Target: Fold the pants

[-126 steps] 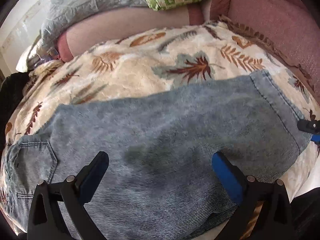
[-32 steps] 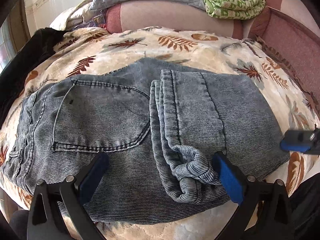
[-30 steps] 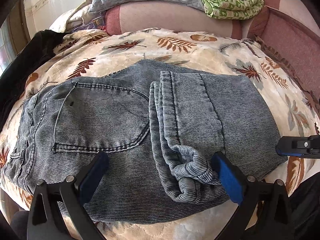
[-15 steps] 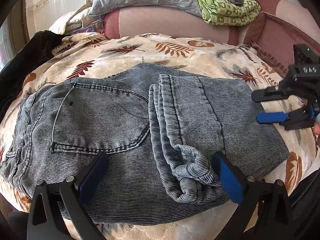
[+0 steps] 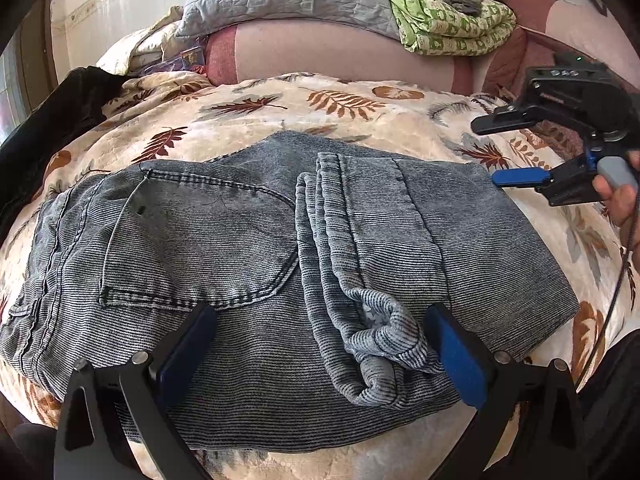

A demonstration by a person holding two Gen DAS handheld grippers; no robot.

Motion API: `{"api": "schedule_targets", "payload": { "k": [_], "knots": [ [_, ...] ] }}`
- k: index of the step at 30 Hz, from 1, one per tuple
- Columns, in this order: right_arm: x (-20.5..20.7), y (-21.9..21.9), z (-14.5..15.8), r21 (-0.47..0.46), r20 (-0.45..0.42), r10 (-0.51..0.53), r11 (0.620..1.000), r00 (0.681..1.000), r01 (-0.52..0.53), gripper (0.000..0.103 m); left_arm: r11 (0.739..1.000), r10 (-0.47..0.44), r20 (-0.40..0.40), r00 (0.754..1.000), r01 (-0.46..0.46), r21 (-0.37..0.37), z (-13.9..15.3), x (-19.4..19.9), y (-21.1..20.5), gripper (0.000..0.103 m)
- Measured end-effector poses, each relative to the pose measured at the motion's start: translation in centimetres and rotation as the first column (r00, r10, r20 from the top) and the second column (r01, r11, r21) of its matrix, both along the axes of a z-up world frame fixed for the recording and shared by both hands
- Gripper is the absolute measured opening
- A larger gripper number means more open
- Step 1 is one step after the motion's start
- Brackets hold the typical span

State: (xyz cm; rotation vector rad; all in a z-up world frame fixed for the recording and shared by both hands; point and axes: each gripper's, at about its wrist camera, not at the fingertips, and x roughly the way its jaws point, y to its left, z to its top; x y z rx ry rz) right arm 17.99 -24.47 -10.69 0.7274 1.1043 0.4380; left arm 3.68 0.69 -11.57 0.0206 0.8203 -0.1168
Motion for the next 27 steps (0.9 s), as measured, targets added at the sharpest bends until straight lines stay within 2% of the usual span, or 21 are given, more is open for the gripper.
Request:
{"api": "schedule_targets", "payload": {
  "k": [4,6,8,11,14,16,17,18,19,21,23,25,27],
  "knots": [
    [-4.6,0.7,1.2,0.039,0.036,0.031,0.999,0.999,-0.033,0.062,1.0,0.0,0.01,1.0,0.0,-0.004,0.0,-0.1,0.0,0.103],
    [-6.5,1.1,-0.3,0.036,0.008,0.05,0.998,0.999,-0.05,0.067,1.0,-0.001,0.014,1.0,0.001,-0.005,0.0,-0.2,0.1,0.103],
    [-7.4,1.6,-3.0,-0.008,-0.071,0.071,0.997,0.995,-0.072,0.067,1.0,0.002,0.017,1.0,-0.002,-0.007,0.0,-0.2,0.0,0.103],
    [-8.4,0.9,-2.2,0.043,-0.028,0.054,0.998,0.998,-0.053,0.067,1.0,0.002,0.028,1.0,-0.001,-0.03,0.4,-0.5,0.3,0.103],
    [-10.1,0.5,0.2,0.088,0.07,0.049,0.995,0.996,-0.055,0.067,0.997,0.031,0.049,0.998,-0.027,-0.078,1.4,-0.7,1.1,0.103],
    [-10.9,0.8,-0.2,0.086,0.081,0.08,0.993,0.994,-0.087,0.071,0.993,0.064,0.078,0.995,-0.056,-0.103,2.3,-1.1,1.8,0.103],
    [-11.1,1.0,-1.4,0.058,0.055,0.098,0.993,0.994,-0.101,0.074,0.99,0.084,0.079,0.993,-0.074,-0.116,2.8,-1.2,2.2,0.103],
    [-10.9,1.3,-3.0,0.031,-0.004,0.119,0.992,0.993,-0.118,0.074,0.987,0.099,0.077,0.992,-0.087,-0.137,3.3,-1.3,2.8,0.103],
    [-11.1,1.2,-3.7,0.053,0.002,0.126,0.991,0.992,-0.126,0.074,0.983,0.109,0.08,0.991,-0.096,-0.155,3.8,-1.6,3.3,0.103],
    [-11.6,0.7,-2.8,0.084,0.064,0.111,0.99,0.992,-0.116,0.074,0.976,0.15,0.085,0.985,-0.133,-0.173,4.7,-2.6,4.7,0.103],
    [-12.0,0.2,-1.5,0.159,0.135,0.094,0.981,0.986,-0.115,0.074,0.964,0.203,0.079,0.976,-0.185,-0.191,5.3,-3.5,6.4,0.103],
    [-12.3,0.6,-0.9,0.188,0.19,0.12,0.97,0.974,-0.156,0.074,0.943,0.27,0.055,0.961,-0.252,-0.216,5.6,-4.3,8.3,0.103],
    [-11.9,1.7,-2.5,0.171,0.16,0.164,0.966,0.973,-0.191,0.079,0.918,0.323,0.017,0.946,-0.309,-0.25,5.5,-4.9,10.0,0.103]
  ]
}}
